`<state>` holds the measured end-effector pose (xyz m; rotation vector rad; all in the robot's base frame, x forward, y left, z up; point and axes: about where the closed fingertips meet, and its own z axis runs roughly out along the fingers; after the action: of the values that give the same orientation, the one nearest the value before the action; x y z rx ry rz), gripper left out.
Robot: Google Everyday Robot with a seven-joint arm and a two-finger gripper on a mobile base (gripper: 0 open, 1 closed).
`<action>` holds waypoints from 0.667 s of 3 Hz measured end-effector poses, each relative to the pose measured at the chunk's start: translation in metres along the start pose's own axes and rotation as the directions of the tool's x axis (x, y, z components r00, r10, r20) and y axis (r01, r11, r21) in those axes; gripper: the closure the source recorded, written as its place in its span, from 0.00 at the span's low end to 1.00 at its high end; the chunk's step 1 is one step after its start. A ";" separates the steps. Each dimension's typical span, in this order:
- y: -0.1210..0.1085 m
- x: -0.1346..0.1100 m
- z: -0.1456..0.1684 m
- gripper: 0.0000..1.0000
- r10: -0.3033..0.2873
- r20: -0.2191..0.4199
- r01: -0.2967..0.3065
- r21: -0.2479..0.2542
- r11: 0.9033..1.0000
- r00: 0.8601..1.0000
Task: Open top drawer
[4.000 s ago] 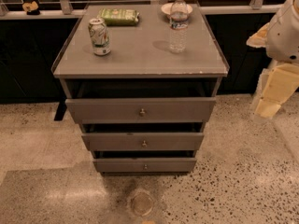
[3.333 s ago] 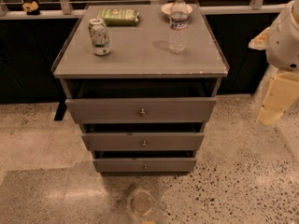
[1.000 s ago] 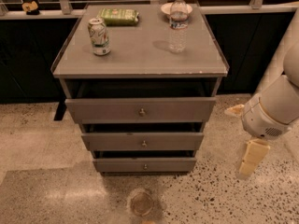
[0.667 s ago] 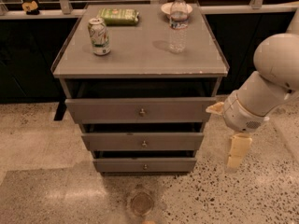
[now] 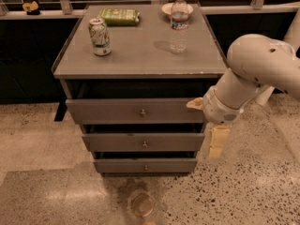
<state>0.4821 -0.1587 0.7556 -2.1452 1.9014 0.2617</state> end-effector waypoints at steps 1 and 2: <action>-0.005 0.002 0.004 0.00 0.017 -0.020 -0.016 0.005 1.000 1.000; -0.064 0.006 0.036 0.00 0.062 -0.024 -0.060 0.057 0.997 0.998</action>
Offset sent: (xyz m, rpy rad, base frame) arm 0.0752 0.0131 -0.0352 -0.0691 -0.0241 -0.0984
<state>0.5480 -0.1460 0.7250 -2.0672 1.9670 0.1910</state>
